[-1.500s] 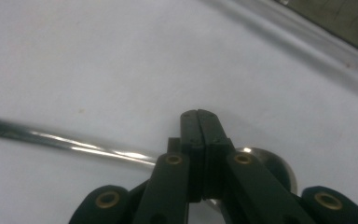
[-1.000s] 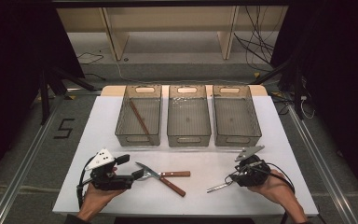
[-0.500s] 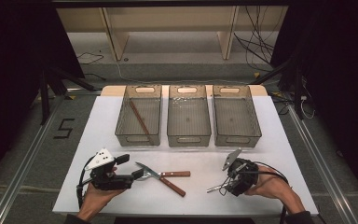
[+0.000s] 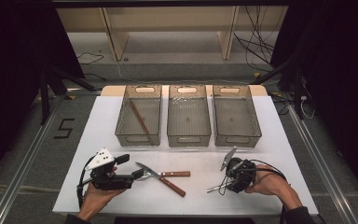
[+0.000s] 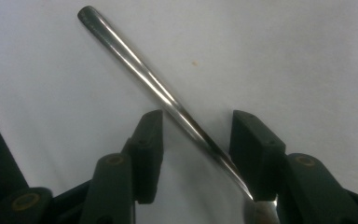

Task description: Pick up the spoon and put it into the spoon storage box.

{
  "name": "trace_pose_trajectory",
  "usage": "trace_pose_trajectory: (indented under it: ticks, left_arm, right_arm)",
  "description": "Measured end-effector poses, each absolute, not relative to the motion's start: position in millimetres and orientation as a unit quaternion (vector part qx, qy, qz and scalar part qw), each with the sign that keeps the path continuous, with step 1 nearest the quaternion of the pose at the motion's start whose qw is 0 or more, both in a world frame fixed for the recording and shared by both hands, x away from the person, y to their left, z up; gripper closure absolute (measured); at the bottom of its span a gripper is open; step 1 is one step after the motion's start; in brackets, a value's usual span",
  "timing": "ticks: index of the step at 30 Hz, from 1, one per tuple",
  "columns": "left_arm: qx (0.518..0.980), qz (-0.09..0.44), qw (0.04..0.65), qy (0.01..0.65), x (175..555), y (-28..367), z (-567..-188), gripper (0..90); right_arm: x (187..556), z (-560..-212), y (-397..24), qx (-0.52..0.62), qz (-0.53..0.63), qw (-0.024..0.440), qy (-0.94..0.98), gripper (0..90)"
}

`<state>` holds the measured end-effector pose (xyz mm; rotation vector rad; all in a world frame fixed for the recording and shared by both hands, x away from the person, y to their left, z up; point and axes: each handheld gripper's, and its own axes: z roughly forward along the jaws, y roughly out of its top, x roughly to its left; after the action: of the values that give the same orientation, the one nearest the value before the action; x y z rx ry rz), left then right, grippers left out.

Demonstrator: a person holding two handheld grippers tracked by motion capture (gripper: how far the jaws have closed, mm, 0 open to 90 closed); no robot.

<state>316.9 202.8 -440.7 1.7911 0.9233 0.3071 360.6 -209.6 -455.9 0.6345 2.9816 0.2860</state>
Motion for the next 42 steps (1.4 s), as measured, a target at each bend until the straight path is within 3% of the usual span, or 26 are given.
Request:
trace_pose_trajectory:
  ticks: [30, 42]
  left_arm:
    - [0.75, 0.128, 0.522, 0.385, 317, 202, -441, 17.1]
    - [0.748, 0.127, 0.523, 0.387, 317, 202, -441, 17.0]
  right_arm:
    - [356, -453, -194, 0.139, 0.051, 0.025, 0.989, 83.2]
    - [355, -451, -194, 0.129, 0.063, 0.035, 0.989, 85.8]
